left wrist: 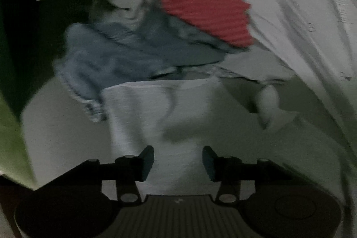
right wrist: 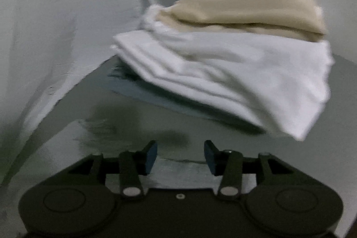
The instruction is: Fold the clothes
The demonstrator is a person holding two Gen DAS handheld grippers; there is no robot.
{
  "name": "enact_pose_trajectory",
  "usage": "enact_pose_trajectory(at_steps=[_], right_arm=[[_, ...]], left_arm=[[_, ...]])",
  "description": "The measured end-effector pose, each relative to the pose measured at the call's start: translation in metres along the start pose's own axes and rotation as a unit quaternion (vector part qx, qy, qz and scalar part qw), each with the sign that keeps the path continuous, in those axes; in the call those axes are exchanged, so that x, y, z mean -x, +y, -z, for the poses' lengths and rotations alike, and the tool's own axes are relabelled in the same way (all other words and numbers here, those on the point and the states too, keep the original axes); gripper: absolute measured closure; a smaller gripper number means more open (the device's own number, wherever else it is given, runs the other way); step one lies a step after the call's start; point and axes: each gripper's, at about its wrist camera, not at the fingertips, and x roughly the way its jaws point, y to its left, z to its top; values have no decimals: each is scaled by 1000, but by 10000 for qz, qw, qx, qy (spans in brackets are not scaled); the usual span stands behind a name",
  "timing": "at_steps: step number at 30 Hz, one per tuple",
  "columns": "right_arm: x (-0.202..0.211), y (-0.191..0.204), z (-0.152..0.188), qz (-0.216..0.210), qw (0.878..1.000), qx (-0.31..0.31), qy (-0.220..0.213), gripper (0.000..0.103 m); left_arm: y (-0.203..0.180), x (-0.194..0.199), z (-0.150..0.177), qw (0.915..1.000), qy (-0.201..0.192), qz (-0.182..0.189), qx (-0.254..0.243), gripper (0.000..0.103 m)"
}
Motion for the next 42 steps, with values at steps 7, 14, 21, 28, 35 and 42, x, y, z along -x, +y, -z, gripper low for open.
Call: enact_pose_trajectory(at_steps=[7,14,21,28,35,42], right_arm=[[-35,45,-9,-475,9983,118,301,54],[-73,83,-28,-560,9966,443,416,49],[-126,105,-45,-626,9942,411,773,45],[-147,140,-36,-531,9864,1217,971,37],[-136,166,-4,-426,9623,2608,642,55],[-108,164,-27,-468,9600,2755,-191,86]], left_arm=[[-58,-24,-15,9980,48,364,-518,43],[-110,-59,-35,9925,132,555,-1078,37],[-142,-97,-53,9871,275,513,-1494,31],[-152,-128,-60,9862,478,257,-1565,31],[-152,-142,-52,9851,564,120,-1622,32],[-152,-139,-58,9895,119,449,-1365,98]])
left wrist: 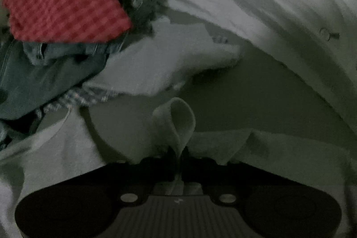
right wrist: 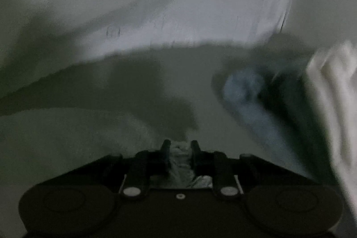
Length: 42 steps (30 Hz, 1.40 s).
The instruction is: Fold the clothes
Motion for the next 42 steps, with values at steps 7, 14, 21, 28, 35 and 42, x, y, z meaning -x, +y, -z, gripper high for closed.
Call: enact_pose_trajectory(at_steps=[7,14,21,28,35,42], right_arm=[[30,-49,-33,785,9903,-470,-1046,87],[25,-76,-38,889,9852,-999,-1073,87],[25,-78,-37,886,9793,-1369,-1199,87],[5,-71,-37,867,9864,-998,-981,87],[-1,-58,-31,922,9878,-1088,-622,62],[27,-24,6,23,9888,-1464,-296,53]], left_arm=[[-5,54,-60,9913,-1212,499,152,99],[-28,94,-114,9750,-1944,1045,-248,99],[-37,102,-139,9666,-2202,1309,-118,99],[-65,64,-173,9705,-2123,1107,-269,98],[-77,-2,-168,9912,-1223,479,-179,72],[-49,-13,-95,9971,-297,590,375,51]])
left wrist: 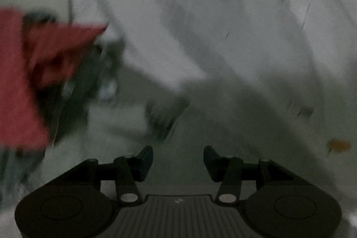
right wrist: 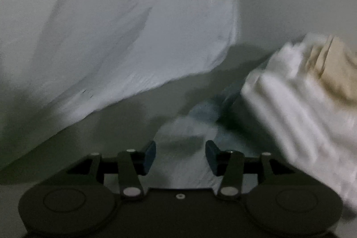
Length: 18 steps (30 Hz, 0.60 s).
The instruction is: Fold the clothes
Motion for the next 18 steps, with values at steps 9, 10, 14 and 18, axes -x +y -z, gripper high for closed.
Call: enact_pose_trajectory(at_steps=[9,10,14,18], right_arm=[[-4,21,24,-315,9980,-261,484,53],[-5,22,23,-302,9980,-250,492,53],[-2,21,23,-227,9979,-308,519,53],[4,15,25,-135,9980,-378,480,53]], left_arm=[[23,-30,52,9953,393,275,837,42],[19,-33,51,9961,329,351,738,44],[6,-36,47,9984,123,452,325,101],[13,-23,47,9994,147,105,295,102]])
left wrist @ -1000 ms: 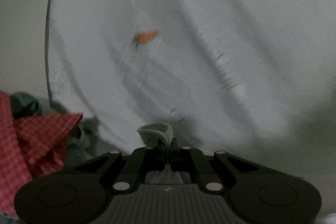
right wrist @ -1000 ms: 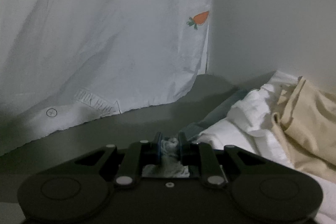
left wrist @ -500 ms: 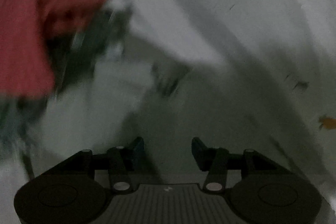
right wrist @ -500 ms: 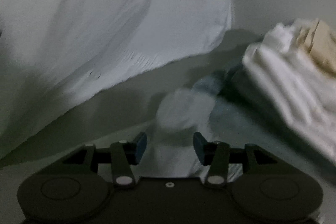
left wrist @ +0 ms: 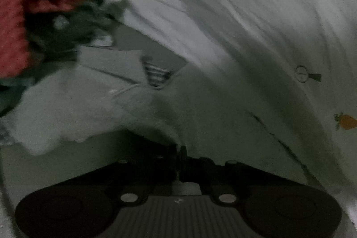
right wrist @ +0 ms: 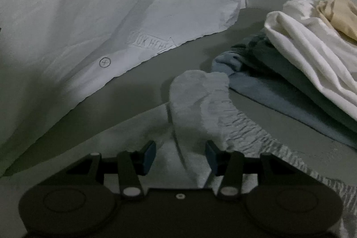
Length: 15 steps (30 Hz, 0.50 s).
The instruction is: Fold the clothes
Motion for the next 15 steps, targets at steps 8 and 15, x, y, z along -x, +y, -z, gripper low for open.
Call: enact_pose_trajectory(at_steps=[8,15], right_arm=[[-6,2,9,8,9997,43,233,53],[5,32,15,-30,9994,307,174,53]], left_arm=[[50,19,24,9990,89,373,-223,74],[55,-6,18,9926,-240,520,-1068,93]])
